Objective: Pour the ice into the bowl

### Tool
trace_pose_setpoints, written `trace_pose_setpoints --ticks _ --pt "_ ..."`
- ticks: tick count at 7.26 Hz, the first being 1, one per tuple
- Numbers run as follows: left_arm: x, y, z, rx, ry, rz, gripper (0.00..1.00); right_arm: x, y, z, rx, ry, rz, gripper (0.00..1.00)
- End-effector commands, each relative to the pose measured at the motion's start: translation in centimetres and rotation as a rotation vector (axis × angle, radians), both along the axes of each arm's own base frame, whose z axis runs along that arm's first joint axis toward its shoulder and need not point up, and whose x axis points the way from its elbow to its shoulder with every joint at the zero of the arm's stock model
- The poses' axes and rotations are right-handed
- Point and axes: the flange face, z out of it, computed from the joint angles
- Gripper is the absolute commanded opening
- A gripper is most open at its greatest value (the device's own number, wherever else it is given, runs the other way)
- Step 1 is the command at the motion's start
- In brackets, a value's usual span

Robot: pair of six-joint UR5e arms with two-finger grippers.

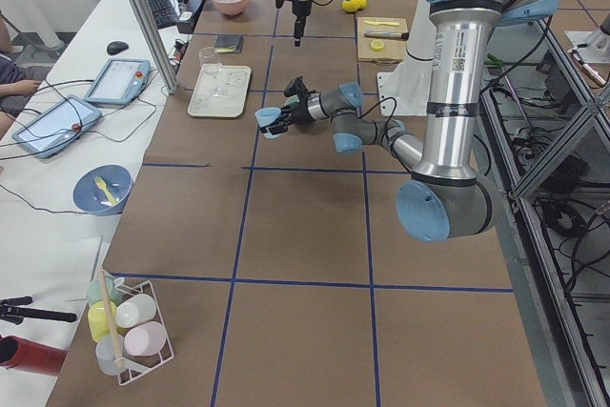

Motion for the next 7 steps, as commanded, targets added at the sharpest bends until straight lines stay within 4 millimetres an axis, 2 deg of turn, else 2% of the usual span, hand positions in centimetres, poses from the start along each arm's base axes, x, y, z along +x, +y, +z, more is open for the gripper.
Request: trace_pose_setpoints --ticks 1,3,5,7 --pt "4.0 2.3 -2.8 0.004 -0.119 -0.015 0.00 -0.1 0.1 -0.1 0.001 -0.001 0.001 1.00" --pt "7.7 5.8 -3.4 0.049 -0.249 -0.037 0.00 0.5 0.2 0.2 0.003 -0.006 -0.002 1.00" --pt "11.1 7.4 -6.8 0.127 -0.484 -0.004 0.00 1.7 1.1 1.2 0.003 -0.005 -0.003 1.00" --pt "11.6 8.4 -7.0 0.195 -0.634 0.034 0.00 1.8 1.1 1.4 0.003 -0.006 -0.002 1.00"
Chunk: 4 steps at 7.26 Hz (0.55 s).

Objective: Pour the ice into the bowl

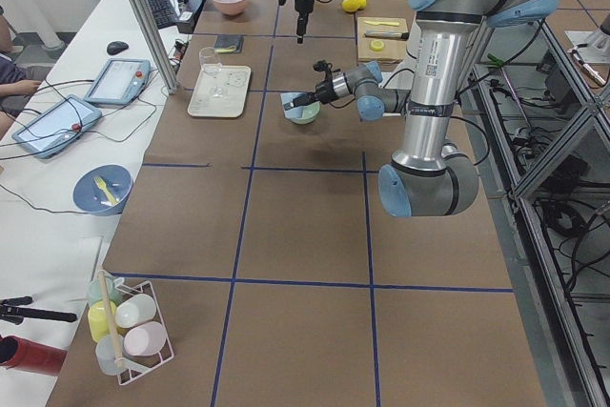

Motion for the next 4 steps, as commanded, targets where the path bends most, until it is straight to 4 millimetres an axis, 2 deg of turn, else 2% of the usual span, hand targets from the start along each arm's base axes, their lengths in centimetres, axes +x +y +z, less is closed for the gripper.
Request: trace_pose_setpoints --ticks 1,4 --pt "0.8 1.2 -0.2 0.088 -0.219 0.032 0.00 0.1 0.1 0.1 0.008 -0.015 0.002 1.00" --pt "1.6 1.0 1.2 0.156 -0.500 0.067 0.00 0.1 0.1 -0.1 0.011 -0.019 0.002 1.00"
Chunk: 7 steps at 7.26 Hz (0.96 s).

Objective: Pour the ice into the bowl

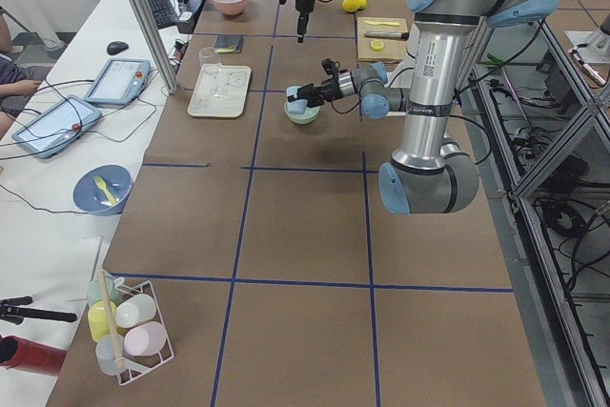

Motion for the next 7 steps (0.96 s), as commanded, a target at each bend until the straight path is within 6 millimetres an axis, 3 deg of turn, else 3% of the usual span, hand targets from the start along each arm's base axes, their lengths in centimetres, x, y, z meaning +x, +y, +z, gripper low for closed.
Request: trace_pose_setpoints --ticks 1,3,7 --pt "0.8 -0.2 1.2 0.035 -0.155 0.010 0.00 0.0 0.0 -0.1 0.002 -0.003 0.000 1.00" --pt "1.2 -0.2 1.8 0.074 -0.309 0.015 0.00 0.2 0.1 -0.3 0.004 -0.006 0.000 1.00" --pt "1.4 -0.5 0.3 0.125 -0.541 0.040 0.00 0.2 0.0 -0.4 -0.001 -0.007 0.005 1.00"
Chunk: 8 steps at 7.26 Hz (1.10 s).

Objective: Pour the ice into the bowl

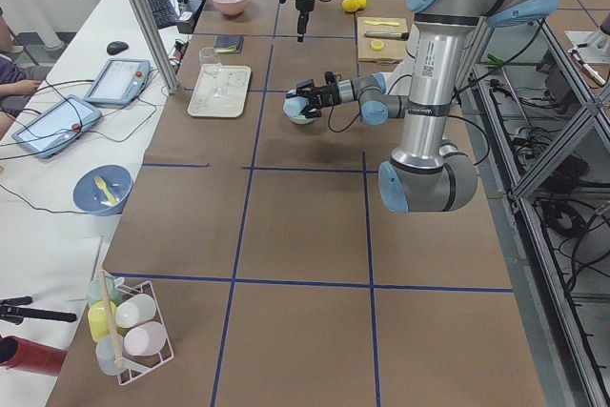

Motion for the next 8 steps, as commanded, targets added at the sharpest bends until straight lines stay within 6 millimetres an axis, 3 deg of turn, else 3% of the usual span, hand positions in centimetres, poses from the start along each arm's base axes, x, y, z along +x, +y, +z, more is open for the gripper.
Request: trace_pose_setpoints --ticks 1,2,8 --pt "-0.36 -0.15 -1.23 0.023 -0.112 0.013 0.00 0.01 0.00 -0.05 -0.001 0.000 0.001 1.00" --pt "-0.65 -0.22 -1.95 0.034 -0.162 0.019 0.00 0.01 0.00 -0.05 -0.002 -0.001 0.002 1.00" --pt "-0.69 -0.43 -1.44 0.065 -0.232 -0.014 0.00 0.27 -0.26 -0.05 -0.003 -0.001 0.009 1.00"
